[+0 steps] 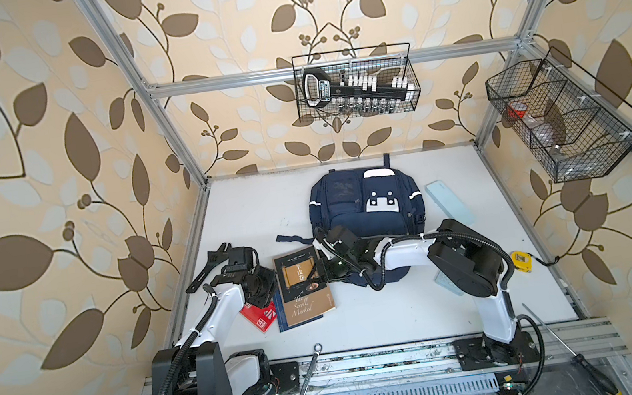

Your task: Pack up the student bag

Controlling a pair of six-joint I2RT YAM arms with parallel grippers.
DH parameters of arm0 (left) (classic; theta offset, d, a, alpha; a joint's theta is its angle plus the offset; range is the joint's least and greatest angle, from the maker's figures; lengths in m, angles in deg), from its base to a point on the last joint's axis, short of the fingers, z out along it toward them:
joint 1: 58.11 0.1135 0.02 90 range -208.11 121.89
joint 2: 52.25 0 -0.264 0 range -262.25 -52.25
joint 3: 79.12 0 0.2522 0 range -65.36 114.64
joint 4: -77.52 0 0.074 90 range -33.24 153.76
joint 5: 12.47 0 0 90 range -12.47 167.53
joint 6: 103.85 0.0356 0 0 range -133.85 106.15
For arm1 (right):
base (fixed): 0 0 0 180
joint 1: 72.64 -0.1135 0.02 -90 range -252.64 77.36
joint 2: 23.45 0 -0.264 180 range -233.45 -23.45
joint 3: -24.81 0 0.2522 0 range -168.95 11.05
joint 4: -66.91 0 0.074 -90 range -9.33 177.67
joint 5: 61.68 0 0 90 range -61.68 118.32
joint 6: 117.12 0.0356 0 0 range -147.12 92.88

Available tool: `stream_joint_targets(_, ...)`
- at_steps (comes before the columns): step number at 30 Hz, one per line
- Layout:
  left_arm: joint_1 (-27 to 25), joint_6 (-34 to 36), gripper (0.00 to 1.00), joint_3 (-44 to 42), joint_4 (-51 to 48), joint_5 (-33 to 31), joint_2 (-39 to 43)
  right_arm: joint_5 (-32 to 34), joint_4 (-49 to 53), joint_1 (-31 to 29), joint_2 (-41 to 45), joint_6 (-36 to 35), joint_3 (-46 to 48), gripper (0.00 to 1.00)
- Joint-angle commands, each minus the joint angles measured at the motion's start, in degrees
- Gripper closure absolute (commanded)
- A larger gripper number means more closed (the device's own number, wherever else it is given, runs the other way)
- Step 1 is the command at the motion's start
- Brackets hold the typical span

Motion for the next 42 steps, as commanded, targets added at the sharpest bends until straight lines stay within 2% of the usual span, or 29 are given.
stream_joint_targets(1,-0.4,-0.1,1.0,1.3,-0.7,-0.6,0.3,2.5,2.6,0.3,2.8,-1.5,-0.1,0.77)
stream_joint_targets(2,-0.4,0.0,1.0,1.2,-0.7,-0.6,0.1,2.5,2.6,0.1,3.1,-1.5,0.0,0.84)
stream_joint_targets(5,-0.4,0.3,1.0,1.4,-1.2,-1.0,0.2,3.5,3.5,0.0,4.3,-1.7,0.1,0.98)
stream_joint_targets(11,-0.4,2.2,0.99,4.3,-5.6,-4.4,2.3,7.5,8.4,-1.4,9.6,-3.3,-2.0,1.0)
stream_joint_targets(13,-0.4,3.4,0.89,6.3,-7.5,-5.7,3.6,6.8,7.4,-1.4,12.5,-3.3,-1.6,1.0)
stream_joint_targets(16,-0.5,6.1,0.66,10.4,-10.4,-7.6,6.2,8.1,6.6,-1.5,19.1,-2.7,0.1,1.0)
stream_joint_targets(18,-1.6,8.6,0.54,13.4,-11.0,-8.6,7.1,11.6,7.0,-1.5,24.5,-2.2,1.3,1.0)
stream_joint_targets(21,-7.7,15.4,0.41,20.2,-11.9,-12.0,5.4,21.6,13.1,-0.3,33.2,0.7,2.6,1.0)
stream_joint_targets(23,-14.1,20.7,0.34,25.4,-11.6,-13.1,2.3,30.2,20.6,1.6,39.7,3.6,3.9,1.0)
stream_joint_targets(26,-24.0,27.7,0.29,32.7,-11.4,-13.8,-4.4,36.1,31.5,7.7,48.2,7.6,6.9,1.0)
stream_joint_targets(28,-32.0,33.8,0.26,38.7,-12.3,-14.9,-9.9,36.0,36.1,13.9,55.4,9.0,11.0,1.0)
stream_joint_targets(31,-42.1,42.0,0.24,47.0,-14.8,-17.8,-20.3,31.4,43.6,25.6,63.8,8.9,15.6,1.0)
stream_joint_targets(34,-50.8,49.0,0.22,53.5,-16.8,-20.7,-28.1,28.3,49.8,33.3,67.5,6.8,17.2,1.0)
stream_joint_targets(36,-55.0,52.8,0.2,56.4,-17.8,-23.6,-32.1,28.1,53.5,36.5,68.9,6.7,17.5,1.0)
stream_joint_targets(38,-57.1,54.7,0.19,58.1,-17.9,-26.2,-35.4,27.4,55.4,38.4,70.2,4.3,17.9,1.0)
stream_joint_targets(42,-57.3,55.3,0.19,61.4,-18.4,-27.1,-40.6,25.5,58.0,39.1,71.7,3.8,18.0,1.0)
